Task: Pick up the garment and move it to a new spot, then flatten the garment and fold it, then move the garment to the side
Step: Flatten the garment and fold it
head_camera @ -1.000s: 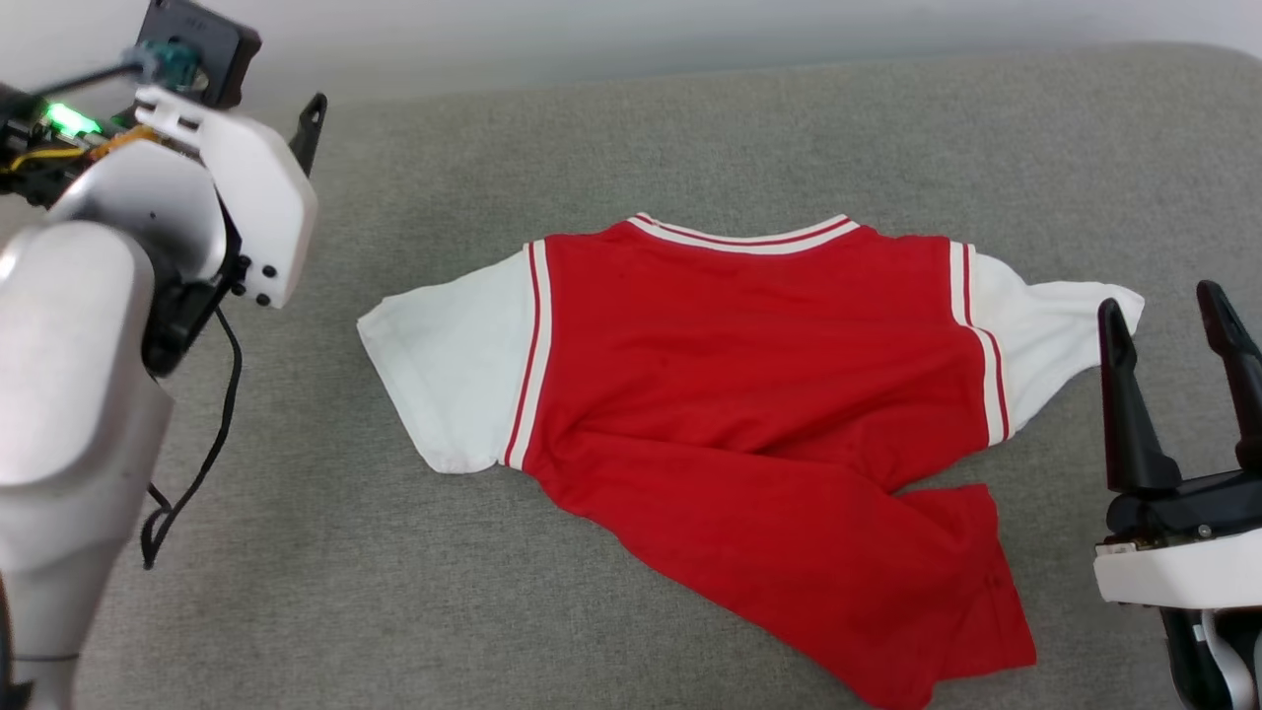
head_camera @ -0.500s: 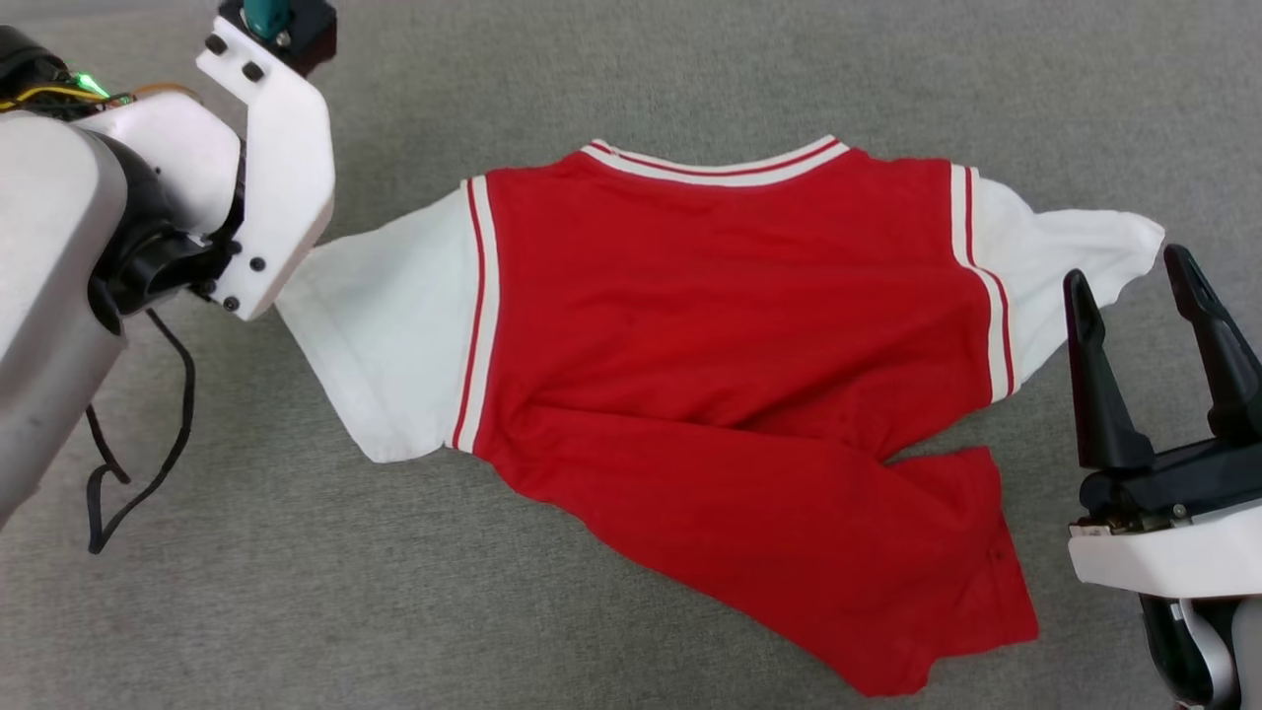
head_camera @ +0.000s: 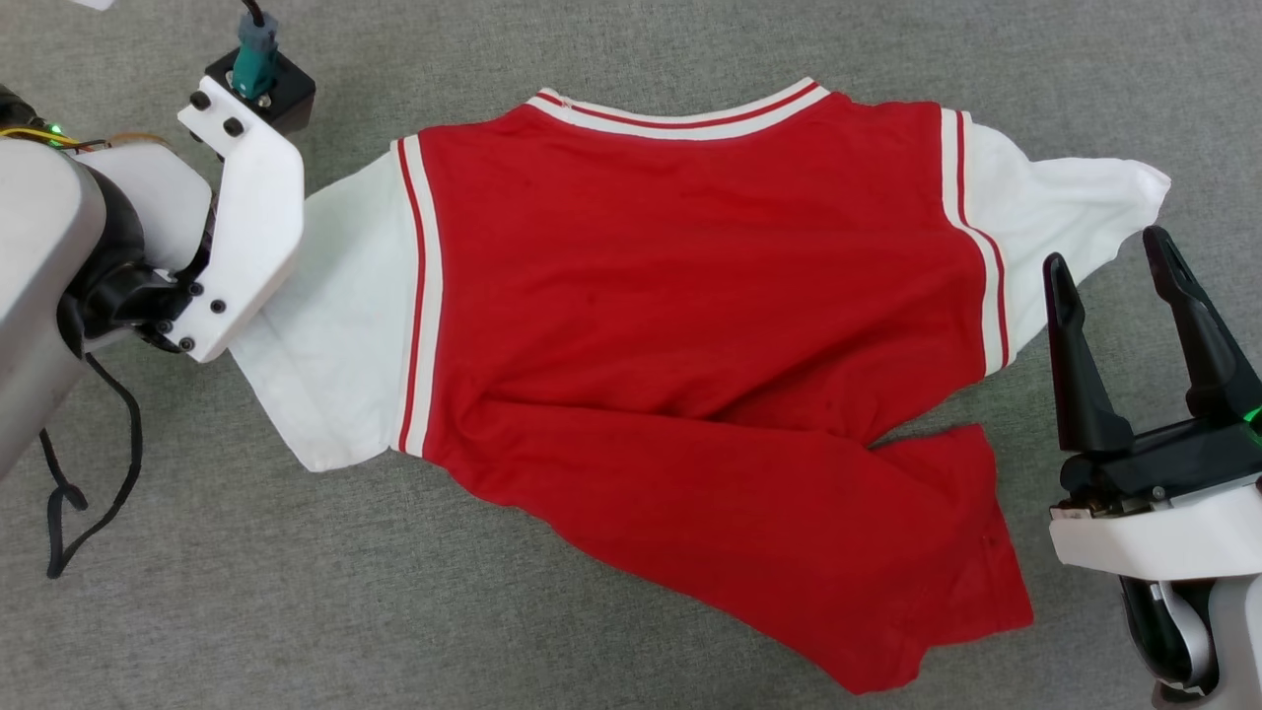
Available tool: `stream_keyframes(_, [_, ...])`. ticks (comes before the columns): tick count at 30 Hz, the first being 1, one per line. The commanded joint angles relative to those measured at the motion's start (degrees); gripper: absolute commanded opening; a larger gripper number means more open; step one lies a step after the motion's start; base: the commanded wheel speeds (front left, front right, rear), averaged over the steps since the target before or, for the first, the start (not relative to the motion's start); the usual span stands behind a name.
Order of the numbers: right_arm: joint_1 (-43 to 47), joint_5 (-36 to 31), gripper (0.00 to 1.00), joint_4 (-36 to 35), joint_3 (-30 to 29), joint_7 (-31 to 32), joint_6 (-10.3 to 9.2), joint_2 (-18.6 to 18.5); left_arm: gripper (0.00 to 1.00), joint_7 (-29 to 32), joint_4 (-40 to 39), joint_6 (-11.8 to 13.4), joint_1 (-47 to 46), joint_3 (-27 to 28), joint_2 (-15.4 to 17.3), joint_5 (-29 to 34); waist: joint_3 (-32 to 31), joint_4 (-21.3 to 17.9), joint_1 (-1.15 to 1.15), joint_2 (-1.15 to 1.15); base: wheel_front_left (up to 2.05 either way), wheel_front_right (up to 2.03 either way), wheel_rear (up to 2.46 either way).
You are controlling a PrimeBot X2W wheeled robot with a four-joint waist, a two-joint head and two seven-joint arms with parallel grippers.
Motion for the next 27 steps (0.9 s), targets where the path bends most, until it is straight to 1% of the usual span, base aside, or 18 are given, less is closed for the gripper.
stream_keyframes(1, [-1.02,-0.05,1.0,0.42,0.14,-0.31,-0.06,0.12,1.0,-0.17,1.14,0.04,1.72,-2.24,0.02,-0.48,0.26,-0.05,0.0,0.0,0.0,0.0,0.0])
stream_keyframes(2, [-1.11,-0.04,1.0,0.68,0.14,-0.4,-0.06,0.04,0.44,-0.49,1.36,0.04,1.83,-2.7,0.04,-0.65,0.26,0.0,0.0,0.0,0.0,0.0,0.0])
stream_keyframes(3, [-1.23,-0.04,1.0,0.96,0.08,-0.53,-0.06,-0.07,0.0,-0.84,1.58,0.04,1.84,-3.11,-0.01,-0.84,0.15,0.07,0.0,0.0,0.0,0.0,0.0])
stream_keyframes(7, [-2.12,-0.07,1.0,1.88,-0.76,-0.67,-0.06,-0.76,0.0,-3.06,1.85,0.05,1.68,-3.74,-0.01,-1.89,-1.43,0.72,0.0,0.0,0.0,0.0,0.0])
stream_keyframes(11, [-2.41,-0.42,1.0,2.21,-3.11,-0.57,-0.06,-2.08,0.0,-6.2,1.41,0.04,1.51,-4.09,0.01,-3.16,-4.62,1.96,0.0,0.0,0.0,0.0,0.0])
stream_keyframes(13, [-2.74,-0.64,1.0,2.06,-4.63,0.41,-0.06,-3.67,0.0,-8.19,1.06,0.04,1.71,-4.13,-0.05,-3.82,-6.35,2.89,0.0,0.0,0.0,0.0,0.0])
stream_keyframes(15, [-3.06,-0.59,1.0,1.56,-6.01,2.64,-0.06,-5.69,0.0,-9.8,0.83,0.04,2.4,-4.39,0.05,-4.35,-7.92,3.9,0.0,0.0,0.0,0.0,0.0])
stream_keyframes(17, [-3.61,0.15,1.0,1.2,-6.95,5.74,-0.06,-8.4,0.0,-11.3,0.62,0.04,2.93,-4.51,0.21,-4.83,-9.19,4.91,0.0,0.0,0.0,0.0,0.0])
stream_keyframes(19, [-4.35,1.49,1.0,0.57,-7.12,10.18,-0.06,-11.58,0.0,-12.6,0.33,0.04,3.4,-4.32,0.28,-5.42,-10.15,5.83,0.0,0.0,0.0,0.0,0.0])
stream_keyframes(22, [-6.3,4.69,1.0,0.36,-5.71,18.19,-0.06,-17.77,0.0,-14.06,-1.2,0.04,3.82,-4.92,1.12,-5.16,-10.86,6.79,0.0,0.0,0.0,0.0,0.0])
stream_keyframes(23, [-6.3,4.69,1.0,0.36,-5.71,18.19,-0.06,-17.77,0.0,-14.06,-1.2,0.04,3.82,-4.92,1.12,-5.16,-10.86,6.79,0.0,0.0,0.0,0.0,0.0])
stream_keyframes(25, [-8.34,7.71,1.0,0.61,-3.93,24.37,-0.05,-22.39,0.0,-15.18,-2.32,0.03,4.19,-4.8,1.31,-5.85,-10.82,7.43,0.0,0.0,0.0,0.0,0.0])
stream_keyframes(27, [-10.17,12.15,1.0,1.11,-1.1,32.09,-0.05,-26.95,0.0,-15.89,-3.2,0.03,4.14,-4.82,1.39,-5.83,-10.54,8.08,0.0,0.0,0.0,0.0,0.0])
